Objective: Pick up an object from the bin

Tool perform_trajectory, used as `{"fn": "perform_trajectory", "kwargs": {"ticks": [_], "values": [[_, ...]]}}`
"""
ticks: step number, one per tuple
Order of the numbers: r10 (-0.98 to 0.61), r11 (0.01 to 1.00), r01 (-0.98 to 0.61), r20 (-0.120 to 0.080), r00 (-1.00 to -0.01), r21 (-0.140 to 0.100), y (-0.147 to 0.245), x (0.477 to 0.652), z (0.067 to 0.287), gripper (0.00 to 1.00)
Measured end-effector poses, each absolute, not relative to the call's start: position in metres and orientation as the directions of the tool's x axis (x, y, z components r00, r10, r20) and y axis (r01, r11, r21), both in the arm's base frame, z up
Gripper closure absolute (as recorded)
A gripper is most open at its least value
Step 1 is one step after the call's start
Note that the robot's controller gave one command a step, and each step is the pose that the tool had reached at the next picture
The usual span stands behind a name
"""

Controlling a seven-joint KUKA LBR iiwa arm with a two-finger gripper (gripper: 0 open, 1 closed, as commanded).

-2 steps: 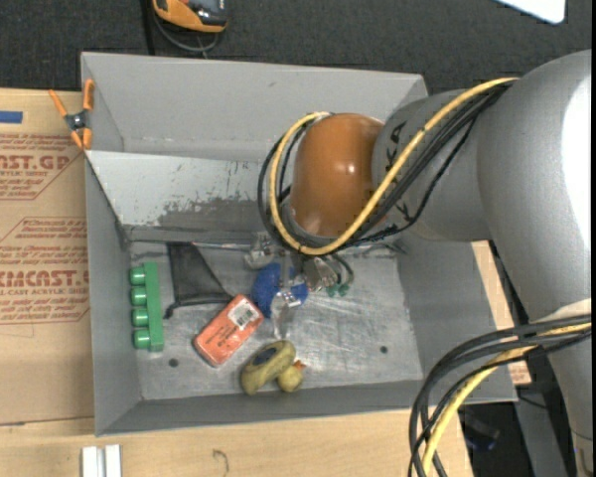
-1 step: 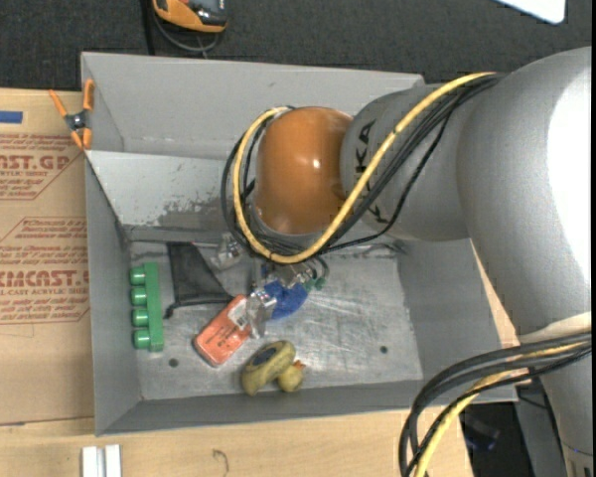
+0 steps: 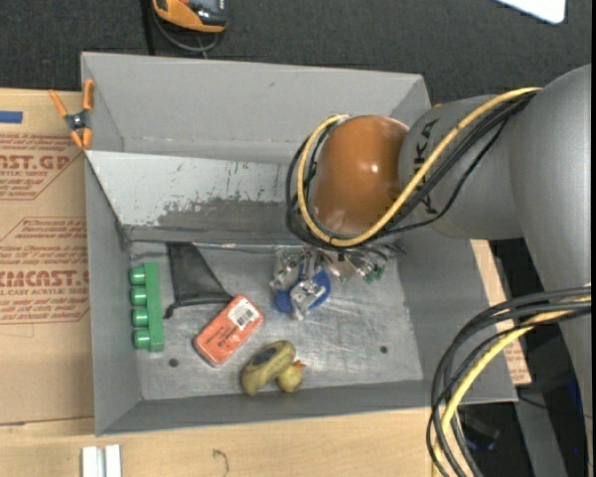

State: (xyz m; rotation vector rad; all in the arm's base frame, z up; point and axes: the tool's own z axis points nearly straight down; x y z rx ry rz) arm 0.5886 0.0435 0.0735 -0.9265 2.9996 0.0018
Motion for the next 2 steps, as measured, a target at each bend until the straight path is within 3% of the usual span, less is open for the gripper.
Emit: {"fn": "perform_trajectory", "kwargs": {"ticks": [1,2], "values": [[-0.564,0.826,-0.564,-0.002,-0.826,0.001,0.044,0.589,0.074,1.00],[-0.570,0.821,-0.570,-0.005,-0.821,-0.001,0.047,0.595,0.208,1.00]]}}
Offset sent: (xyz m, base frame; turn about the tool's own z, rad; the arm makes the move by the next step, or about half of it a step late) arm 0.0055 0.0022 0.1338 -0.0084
